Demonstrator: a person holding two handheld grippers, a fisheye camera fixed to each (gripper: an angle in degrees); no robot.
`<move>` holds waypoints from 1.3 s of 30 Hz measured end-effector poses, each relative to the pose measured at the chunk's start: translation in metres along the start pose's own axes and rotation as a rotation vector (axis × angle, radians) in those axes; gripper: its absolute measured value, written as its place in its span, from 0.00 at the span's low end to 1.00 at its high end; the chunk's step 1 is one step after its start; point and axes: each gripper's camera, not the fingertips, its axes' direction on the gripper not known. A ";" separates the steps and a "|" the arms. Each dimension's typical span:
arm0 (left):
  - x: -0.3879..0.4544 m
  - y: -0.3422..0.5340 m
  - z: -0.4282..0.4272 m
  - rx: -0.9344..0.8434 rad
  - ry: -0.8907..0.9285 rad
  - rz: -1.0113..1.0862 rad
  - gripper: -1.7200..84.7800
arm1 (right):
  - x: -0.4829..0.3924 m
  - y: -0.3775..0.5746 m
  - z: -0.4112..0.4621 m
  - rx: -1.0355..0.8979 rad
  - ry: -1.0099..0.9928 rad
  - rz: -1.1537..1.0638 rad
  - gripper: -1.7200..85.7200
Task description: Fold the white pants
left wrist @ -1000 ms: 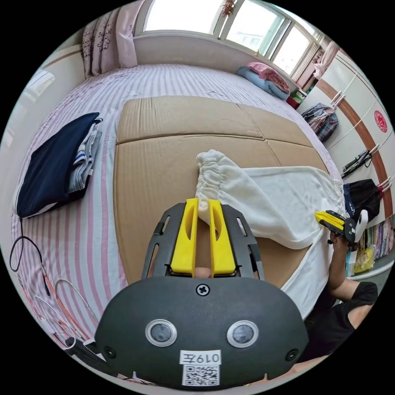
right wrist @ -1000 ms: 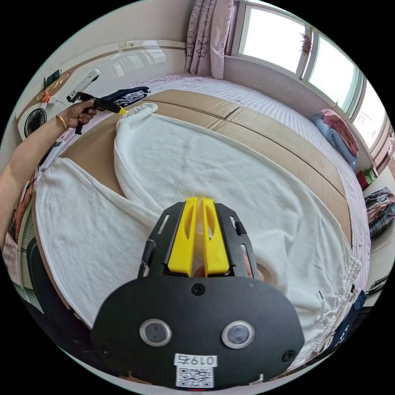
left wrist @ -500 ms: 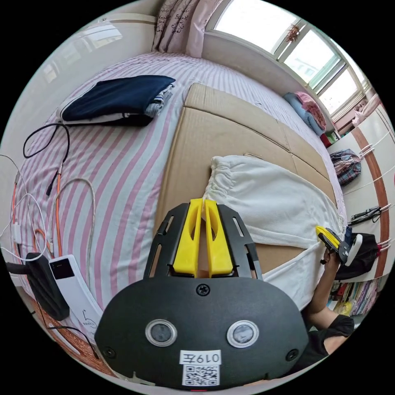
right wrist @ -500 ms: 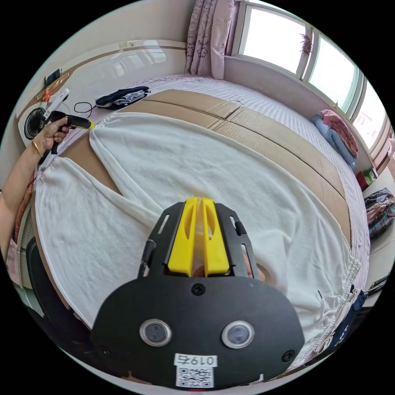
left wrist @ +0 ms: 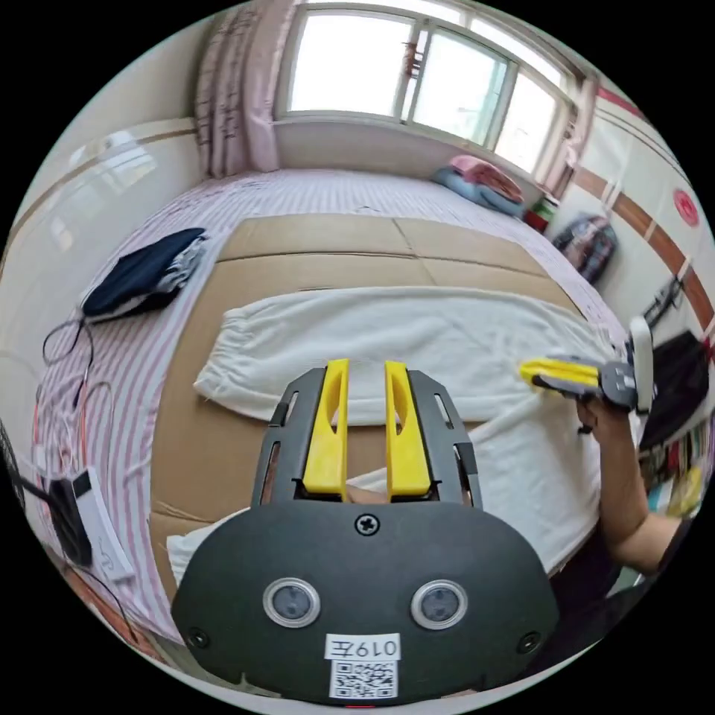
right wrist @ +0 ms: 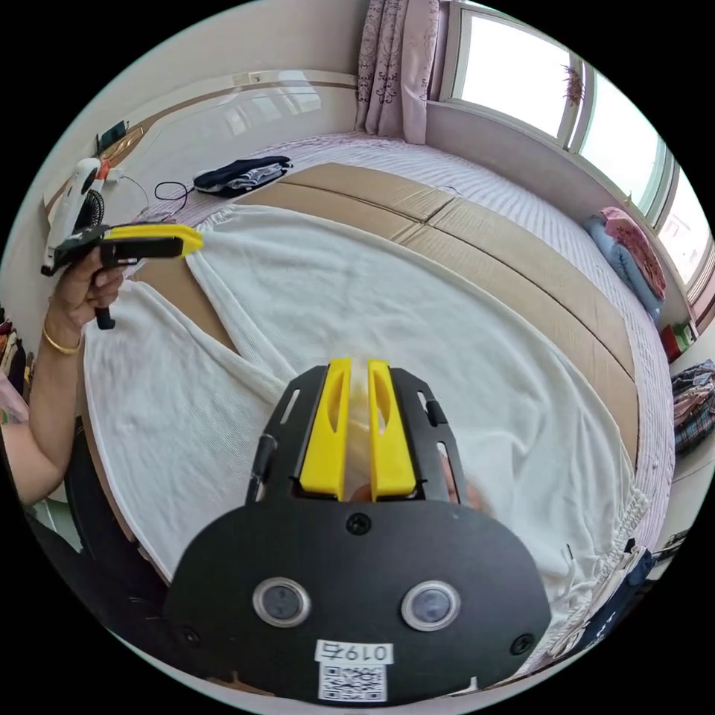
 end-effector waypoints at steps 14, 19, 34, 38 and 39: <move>0.143 0.016 0.011 0.047 -0.036 0.513 0.09 | 0.045 -0.228 0.079 -0.162 -0.025 -0.326 0.16; 0.162 0.012 0.023 -0.033 -0.063 0.516 0.10 | 0.052 -0.272 0.125 -0.211 -0.095 -0.357 0.15; 0.151 0.008 0.028 -0.103 -0.002 0.347 0.04 | 0.064 -0.322 0.191 -0.284 -0.163 -0.445 0.02; 0.139 0.012 0.026 -0.112 0.005 0.302 0.03 | 0.079 -0.332 0.200 -0.227 -0.145 -0.374 0.01; 0.135 0.014 0.025 -0.111 -0.012 0.299 0.03 | 0.082 -0.333 0.205 -0.223 -0.131 -0.358 0.02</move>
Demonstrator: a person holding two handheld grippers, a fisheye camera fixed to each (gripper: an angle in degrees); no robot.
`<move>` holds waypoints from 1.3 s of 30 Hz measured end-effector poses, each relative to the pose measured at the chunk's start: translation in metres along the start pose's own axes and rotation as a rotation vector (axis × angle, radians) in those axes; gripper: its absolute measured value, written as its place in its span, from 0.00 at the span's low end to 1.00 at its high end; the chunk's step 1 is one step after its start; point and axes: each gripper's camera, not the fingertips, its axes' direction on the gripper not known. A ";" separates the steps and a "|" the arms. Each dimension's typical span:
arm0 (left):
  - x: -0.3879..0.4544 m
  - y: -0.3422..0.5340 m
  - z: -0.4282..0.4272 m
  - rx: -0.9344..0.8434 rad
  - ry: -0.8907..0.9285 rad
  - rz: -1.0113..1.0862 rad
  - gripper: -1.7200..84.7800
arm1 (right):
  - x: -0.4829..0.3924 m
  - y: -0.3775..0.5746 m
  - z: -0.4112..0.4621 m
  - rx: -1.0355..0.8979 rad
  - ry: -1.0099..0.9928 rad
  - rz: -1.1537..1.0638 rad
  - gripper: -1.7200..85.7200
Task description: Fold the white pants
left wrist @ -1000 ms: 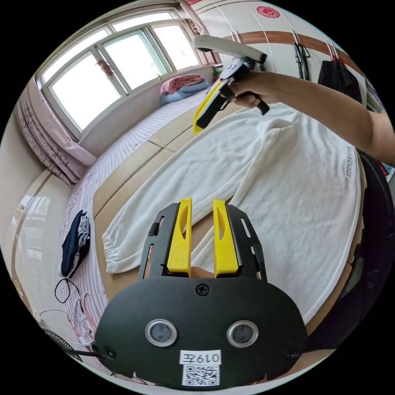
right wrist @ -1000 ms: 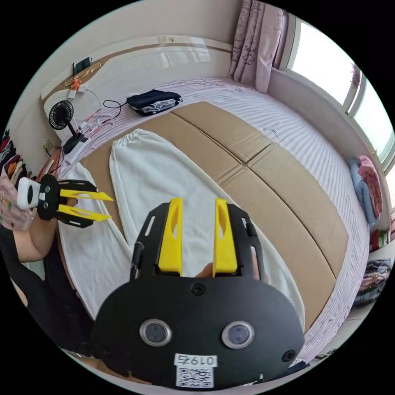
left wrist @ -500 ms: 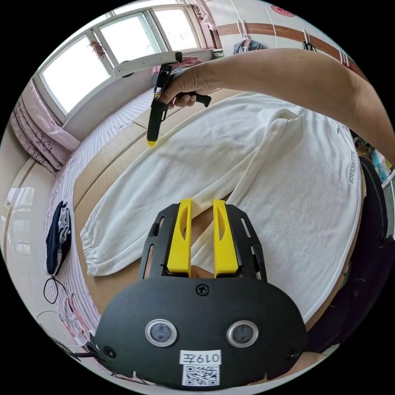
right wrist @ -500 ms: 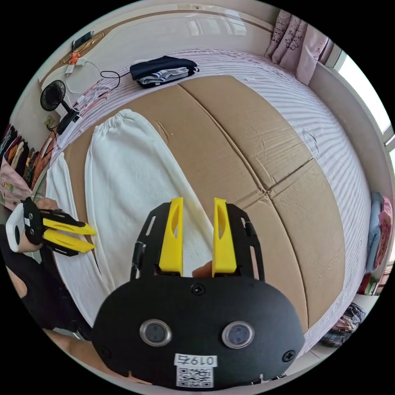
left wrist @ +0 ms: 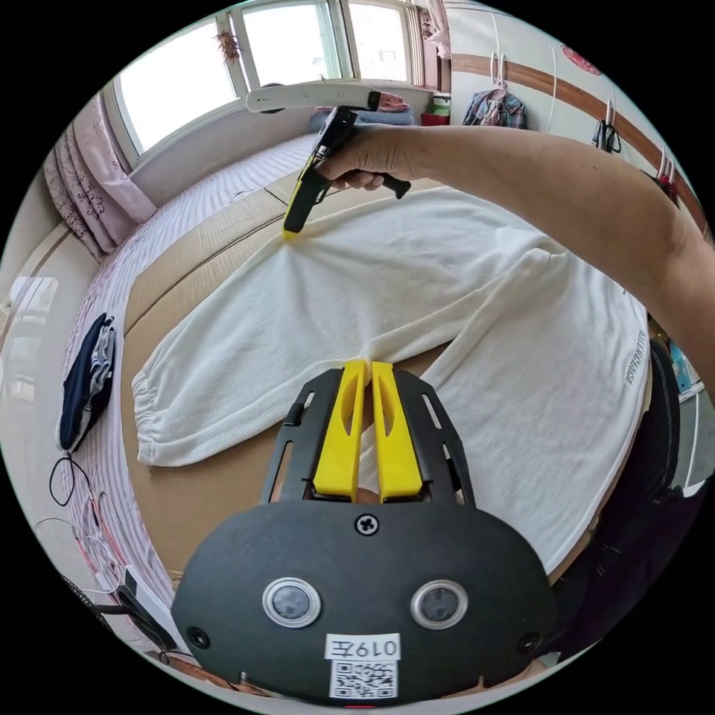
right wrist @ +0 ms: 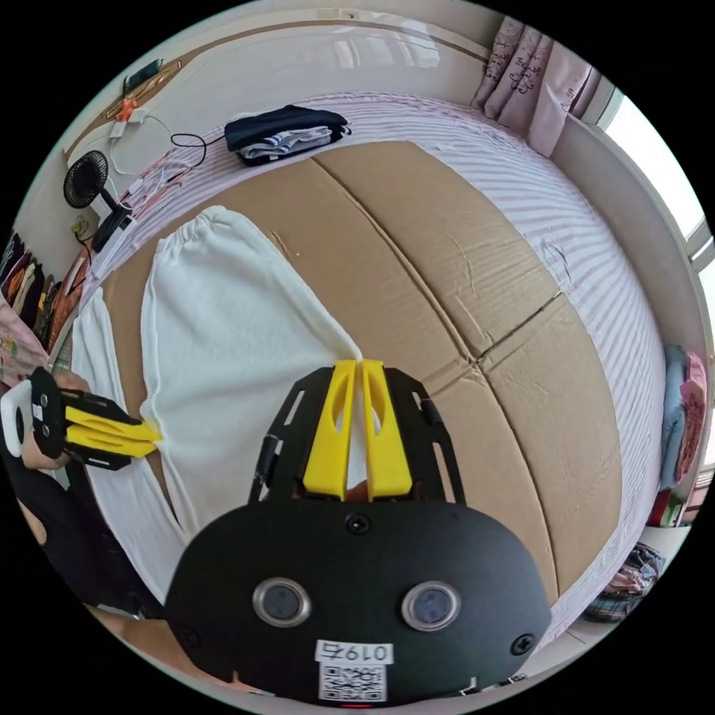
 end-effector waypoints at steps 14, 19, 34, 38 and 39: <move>-0.138 0.108 -0.035 0.212 0.080 -0.631 0.08 | 0.038 -0.008 -0.019 0.161 -0.161 0.035 0.11; -0.205 0.204 -0.033 0.279 0.009 -1.093 0.11 | 0.015 -0.051 0.015 0.108 -0.184 -0.057 0.10; -0.232 0.215 0.004 0.093 -0.130 -1.029 0.09 | -0.031 -0.092 0.135 0.008 -0.150 -0.253 0.10; -0.236 0.215 0.014 0.071 -0.102 -0.970 0.05 | -0.041 -0.072 0.150 0.025 -0.074 -0.281 0.06; -0.238 0.219 0.016 0.075 -0.097 -0.973 0.05 | -0.046 -0.067 0.155 0.028 -0.041 -0.291 0.06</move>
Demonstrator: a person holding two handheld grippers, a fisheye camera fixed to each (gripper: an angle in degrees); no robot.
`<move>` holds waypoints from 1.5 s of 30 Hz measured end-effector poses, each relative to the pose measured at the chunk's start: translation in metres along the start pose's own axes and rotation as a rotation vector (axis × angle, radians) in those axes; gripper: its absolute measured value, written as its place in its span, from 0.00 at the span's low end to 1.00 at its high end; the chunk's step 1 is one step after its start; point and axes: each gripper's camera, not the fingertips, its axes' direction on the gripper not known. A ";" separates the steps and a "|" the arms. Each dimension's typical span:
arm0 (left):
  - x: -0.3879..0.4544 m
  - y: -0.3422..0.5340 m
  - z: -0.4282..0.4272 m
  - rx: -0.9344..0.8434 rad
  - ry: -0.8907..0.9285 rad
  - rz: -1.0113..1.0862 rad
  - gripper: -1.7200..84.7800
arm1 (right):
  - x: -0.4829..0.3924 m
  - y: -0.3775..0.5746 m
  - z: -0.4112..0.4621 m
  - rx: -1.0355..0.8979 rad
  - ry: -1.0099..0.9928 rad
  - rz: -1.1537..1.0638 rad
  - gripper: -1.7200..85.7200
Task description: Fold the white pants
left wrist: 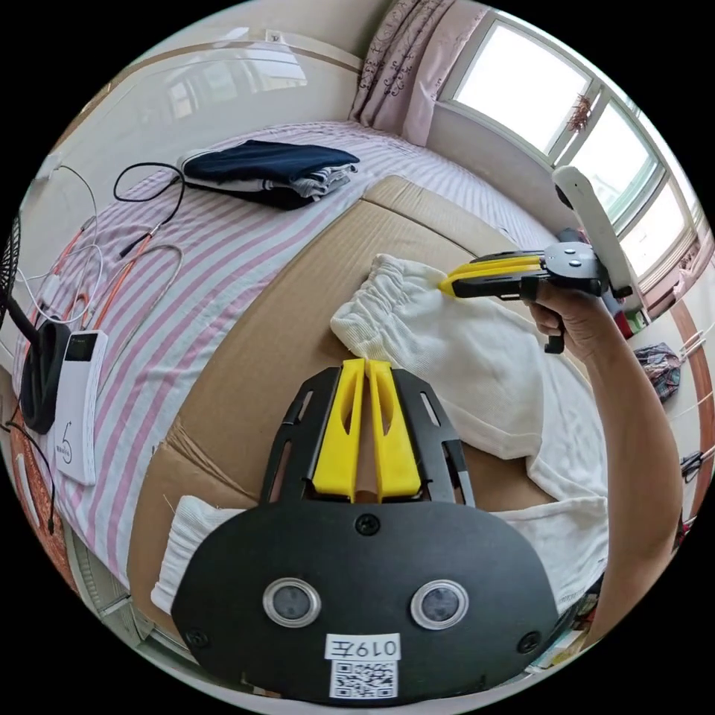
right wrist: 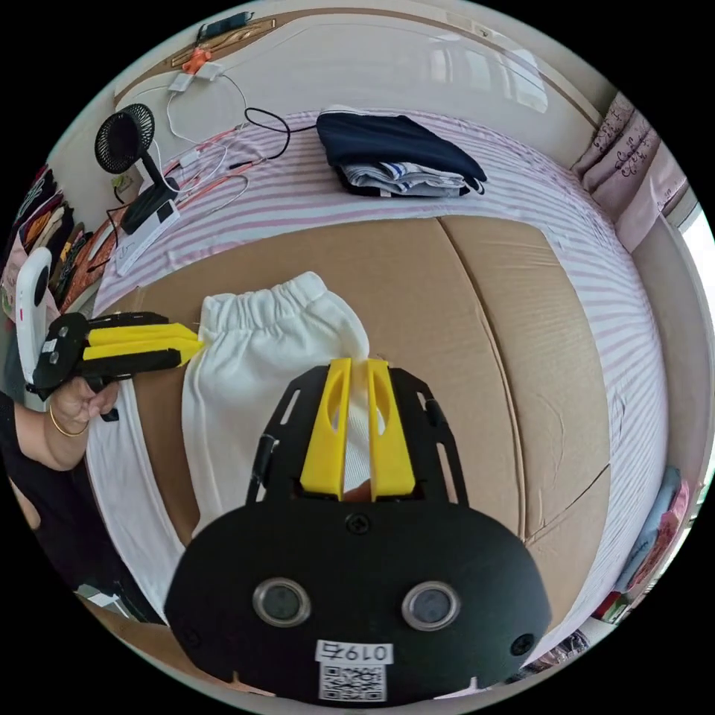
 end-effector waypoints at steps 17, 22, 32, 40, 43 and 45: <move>-0.063 0.004 0.011 0.110 0.022 -0.170 0.03 | 0.005 0.059 0.069 0.091 0.119 0.105 0.06; -0.087 0.000 0.027 0.067 0.104 -0.226 0.03 | 0.006 0.076 0.087 0.048 0.162 0.097 0.08; -0.095 -0.007 0.038 0.067 0.130 -0.222 0.03 | 0.026 0.098 0.078 0.075 0.070 -0.001 0.12; -0.079 -0.017 0.035 0.127 0.060 -0.156 0.03 | 0.030 0.134 0.124 0.025 0.054 -0.033 0.02; -0.077 -0.023 0.039 0.116 0.048 -0.166 0.03 | 0.033 0.152 0.128 0.082 0.083 0.000 0.01; -0.079 -0.026 0.041 0.110 0.065 -0.182 0.03 | 0.031 0.164 0.148 0.032 0.080 0.016 0.02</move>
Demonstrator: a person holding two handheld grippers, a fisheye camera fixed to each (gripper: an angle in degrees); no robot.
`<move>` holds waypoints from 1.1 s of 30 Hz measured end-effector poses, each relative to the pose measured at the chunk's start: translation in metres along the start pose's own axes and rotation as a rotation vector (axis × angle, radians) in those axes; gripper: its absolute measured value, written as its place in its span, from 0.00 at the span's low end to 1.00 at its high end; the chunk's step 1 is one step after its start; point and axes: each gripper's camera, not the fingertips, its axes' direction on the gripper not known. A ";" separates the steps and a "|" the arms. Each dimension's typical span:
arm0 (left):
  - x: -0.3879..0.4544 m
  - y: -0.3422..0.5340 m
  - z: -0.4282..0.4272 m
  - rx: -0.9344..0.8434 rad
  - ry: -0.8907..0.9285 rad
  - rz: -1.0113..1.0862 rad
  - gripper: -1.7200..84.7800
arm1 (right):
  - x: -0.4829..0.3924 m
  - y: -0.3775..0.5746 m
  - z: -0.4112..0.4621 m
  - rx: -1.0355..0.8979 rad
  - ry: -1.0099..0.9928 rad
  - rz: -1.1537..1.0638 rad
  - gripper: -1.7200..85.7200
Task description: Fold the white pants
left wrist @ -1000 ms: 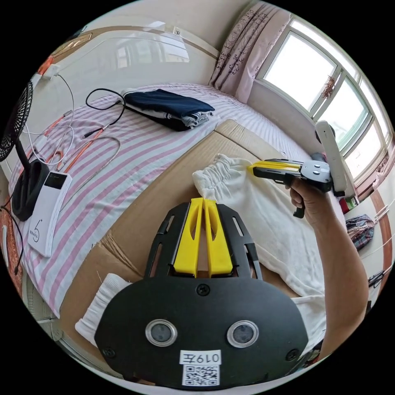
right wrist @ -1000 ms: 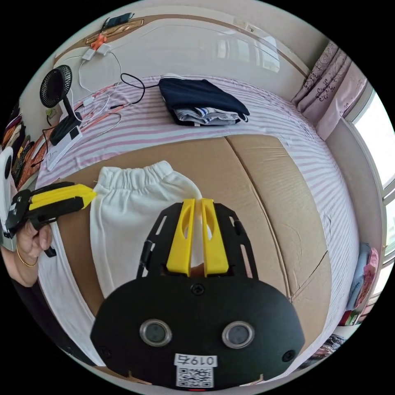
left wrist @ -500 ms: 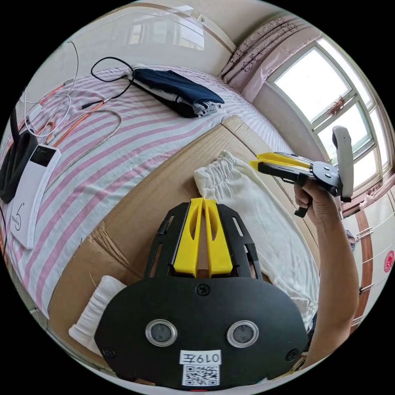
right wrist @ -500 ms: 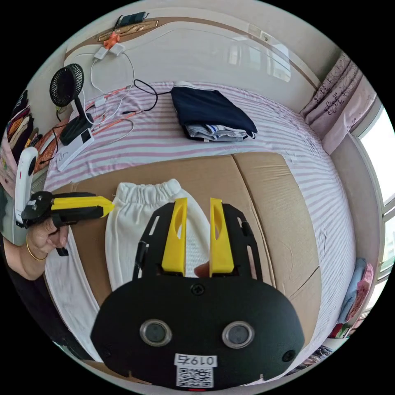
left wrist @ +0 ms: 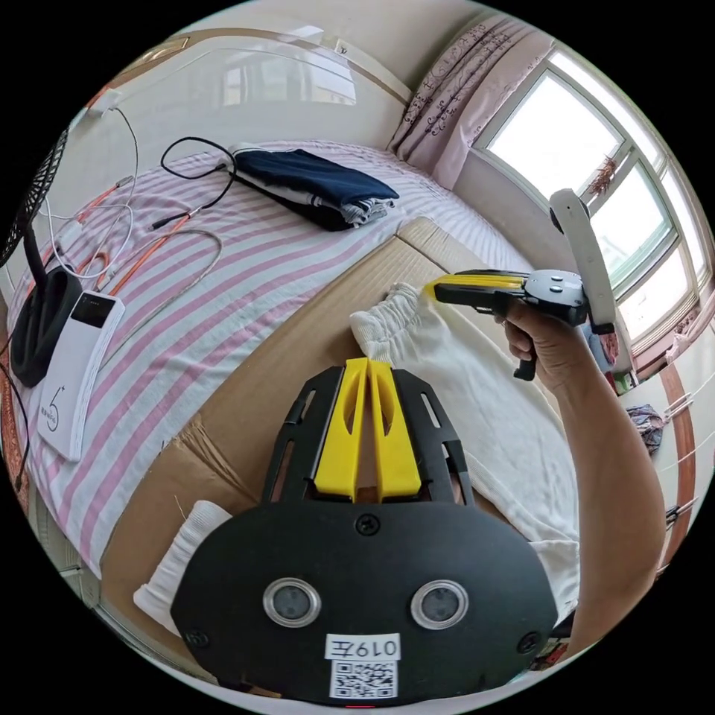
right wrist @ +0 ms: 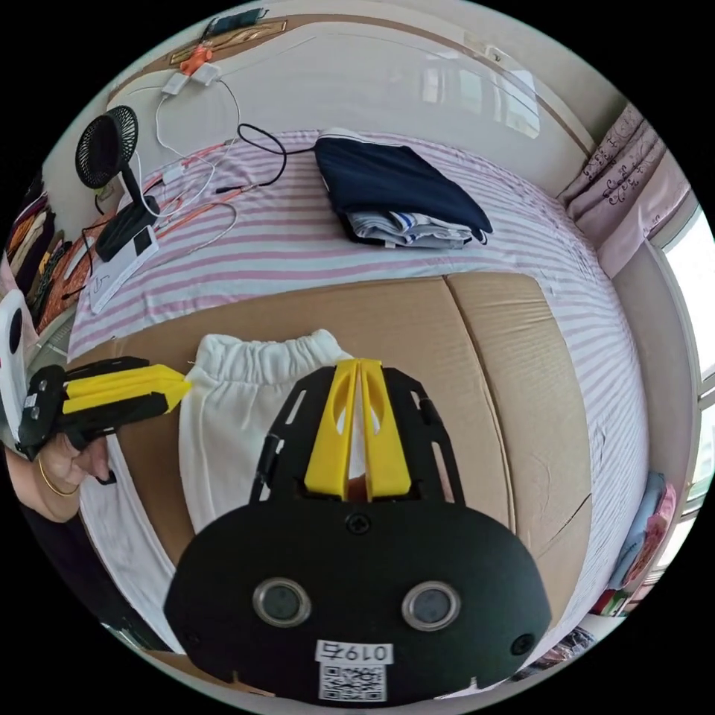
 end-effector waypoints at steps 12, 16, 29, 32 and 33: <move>0.009 -0.021 -0.016 0.050 0.012 0.042 0.04 | -0.007 0.213 -0.089 0.186 -0.045 0.226 0.12; 0.047 -0.024 -0.020 0.067 0.069 0.172 0.04 | -0.083 0.336 -0.121 0.329 0.017 0.242 0.11; 0.108 -0.148 0.019 -0.083 -0.053 0.355 0.12 | -0.267 0.371 -0.016 0.158 0.588 0.098 0.12; 0.131 -0.193 0.056 -0.252 0.064 0.468 0.12 | -0.267 0.335 0.019 0.109 0.626 0.036 0.12; 0.139 -0.205 0.071 -0.329 0.132 0.488 0.13 | -0.269 0.322 0.030 0.109 0.612 0.008 0.13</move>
